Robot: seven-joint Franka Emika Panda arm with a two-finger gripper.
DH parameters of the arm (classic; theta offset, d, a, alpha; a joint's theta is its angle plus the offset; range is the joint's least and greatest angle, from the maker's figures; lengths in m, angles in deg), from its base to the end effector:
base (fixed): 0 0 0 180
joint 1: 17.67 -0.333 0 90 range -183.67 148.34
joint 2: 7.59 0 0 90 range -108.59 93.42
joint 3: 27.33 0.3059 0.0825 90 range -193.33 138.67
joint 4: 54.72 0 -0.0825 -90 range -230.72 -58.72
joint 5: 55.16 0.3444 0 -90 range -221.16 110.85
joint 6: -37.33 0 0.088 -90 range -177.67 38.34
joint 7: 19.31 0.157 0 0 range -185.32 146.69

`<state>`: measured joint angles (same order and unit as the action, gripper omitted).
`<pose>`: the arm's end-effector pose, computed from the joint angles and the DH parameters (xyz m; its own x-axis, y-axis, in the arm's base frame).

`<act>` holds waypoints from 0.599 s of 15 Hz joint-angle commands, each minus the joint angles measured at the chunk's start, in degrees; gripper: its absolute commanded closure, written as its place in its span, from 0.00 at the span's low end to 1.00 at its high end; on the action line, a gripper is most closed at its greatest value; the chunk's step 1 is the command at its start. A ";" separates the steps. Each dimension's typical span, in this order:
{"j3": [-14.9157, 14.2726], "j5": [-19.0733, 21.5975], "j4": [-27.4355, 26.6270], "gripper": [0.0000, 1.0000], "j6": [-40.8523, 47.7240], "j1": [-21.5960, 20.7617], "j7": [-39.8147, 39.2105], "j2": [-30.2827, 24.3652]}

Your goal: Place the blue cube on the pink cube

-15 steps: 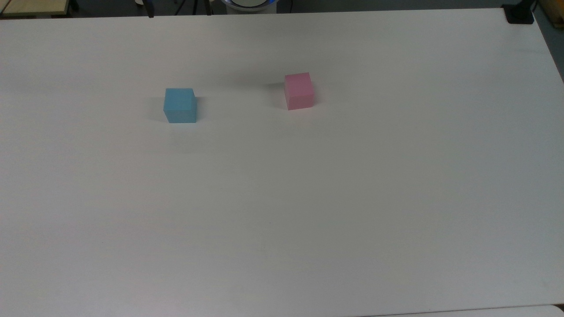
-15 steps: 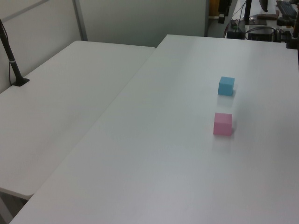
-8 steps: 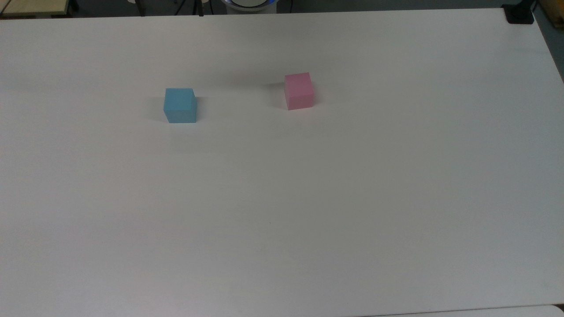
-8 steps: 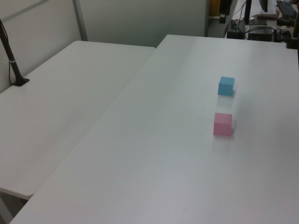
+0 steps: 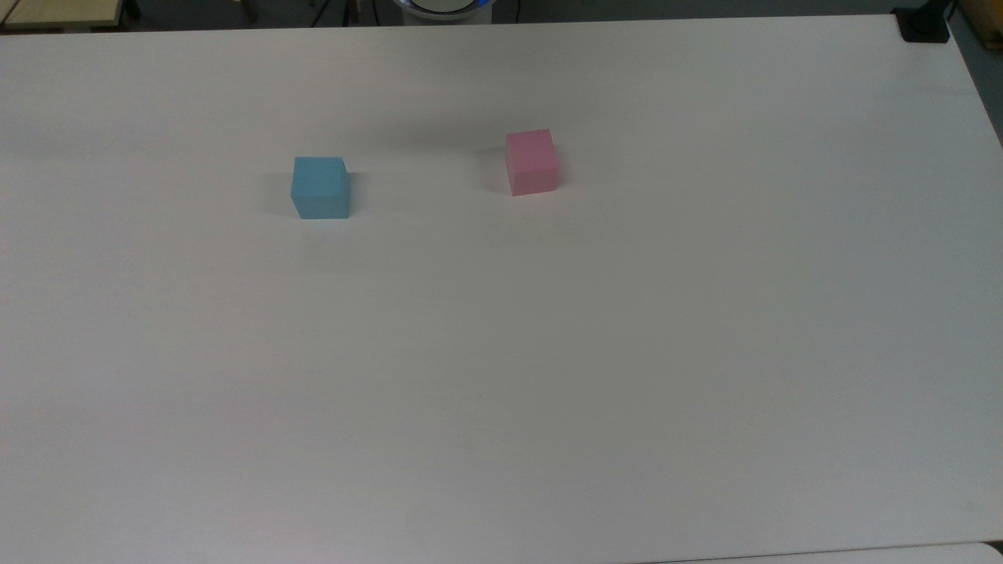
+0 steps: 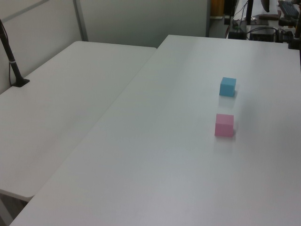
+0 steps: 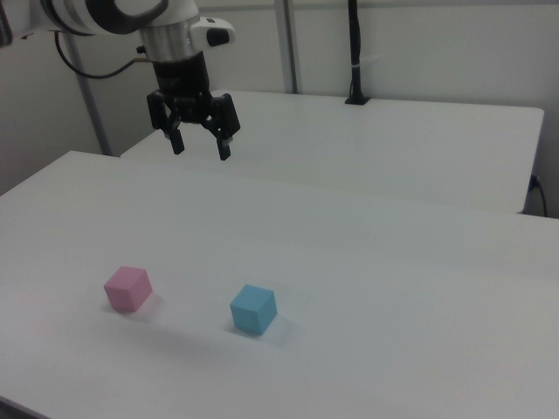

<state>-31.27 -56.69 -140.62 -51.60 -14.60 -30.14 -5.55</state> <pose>0.5209 -0.0677 0.5753 0.9977 0.0661 0.0116 0.0657 -0.9973 0.0319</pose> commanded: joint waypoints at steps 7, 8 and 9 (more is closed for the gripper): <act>-0.63 -0.22 -3.21 0.00 2.28 2.39 -6.66 -3.44; -0.54 0.04 -4.09 0.00 2.36 2.39 -6.31 -3.70; -0.54 0.04 -5.14 0.00 2.28 2.39 -6.05 -4.05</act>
<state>-31.74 -56.69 -141.56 -49.87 -11.96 -35.62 -7.09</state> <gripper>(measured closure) 0.000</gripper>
